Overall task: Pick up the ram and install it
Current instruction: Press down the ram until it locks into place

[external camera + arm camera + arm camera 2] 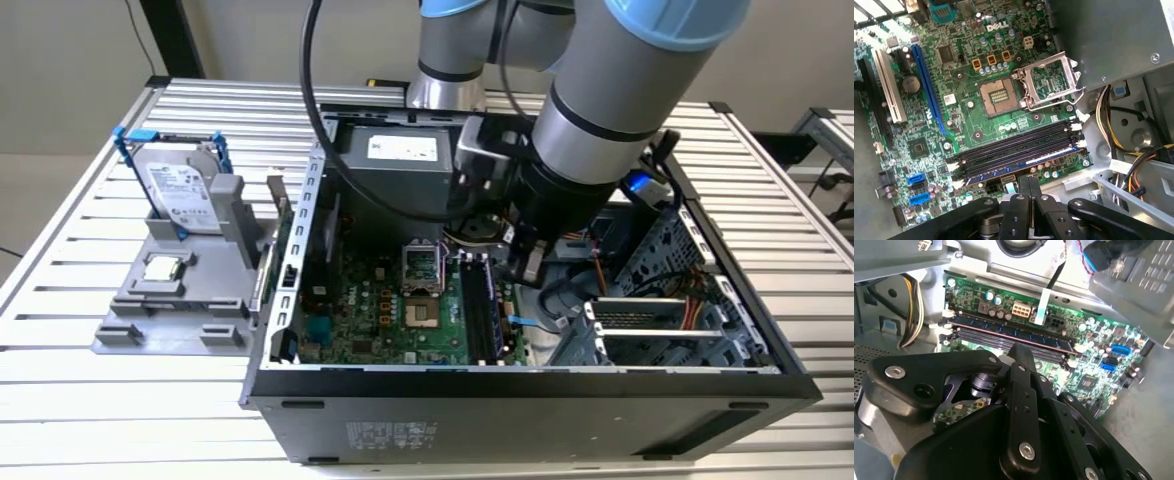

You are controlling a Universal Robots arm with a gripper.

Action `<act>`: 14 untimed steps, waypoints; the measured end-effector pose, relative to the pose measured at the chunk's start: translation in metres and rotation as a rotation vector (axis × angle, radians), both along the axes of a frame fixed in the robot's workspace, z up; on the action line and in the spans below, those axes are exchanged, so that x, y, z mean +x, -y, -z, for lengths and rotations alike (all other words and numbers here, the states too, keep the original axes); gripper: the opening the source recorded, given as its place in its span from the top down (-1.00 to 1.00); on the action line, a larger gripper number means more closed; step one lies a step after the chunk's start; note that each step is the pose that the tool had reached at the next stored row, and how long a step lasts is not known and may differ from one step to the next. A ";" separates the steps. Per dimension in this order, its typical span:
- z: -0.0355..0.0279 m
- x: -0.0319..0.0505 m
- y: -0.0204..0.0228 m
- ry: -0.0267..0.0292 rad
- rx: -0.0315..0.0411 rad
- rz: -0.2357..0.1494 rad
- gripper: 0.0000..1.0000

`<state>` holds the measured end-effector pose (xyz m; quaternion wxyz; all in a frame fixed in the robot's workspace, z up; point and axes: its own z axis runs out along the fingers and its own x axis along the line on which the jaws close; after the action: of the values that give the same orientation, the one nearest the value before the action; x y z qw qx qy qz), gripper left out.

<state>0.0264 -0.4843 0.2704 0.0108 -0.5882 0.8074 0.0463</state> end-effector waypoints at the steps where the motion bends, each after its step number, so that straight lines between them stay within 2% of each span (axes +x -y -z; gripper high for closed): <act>1: 0.0000 0.0001 -0.0001 0.0021 0.0000 -0.012 1.00; 14: 0.0027 -0.0001 -0.0004 0.0030 0.0002 -0.236 1.00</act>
<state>0.0262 -0.4839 0.2677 0.0065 -0.6793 0.7324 0.0465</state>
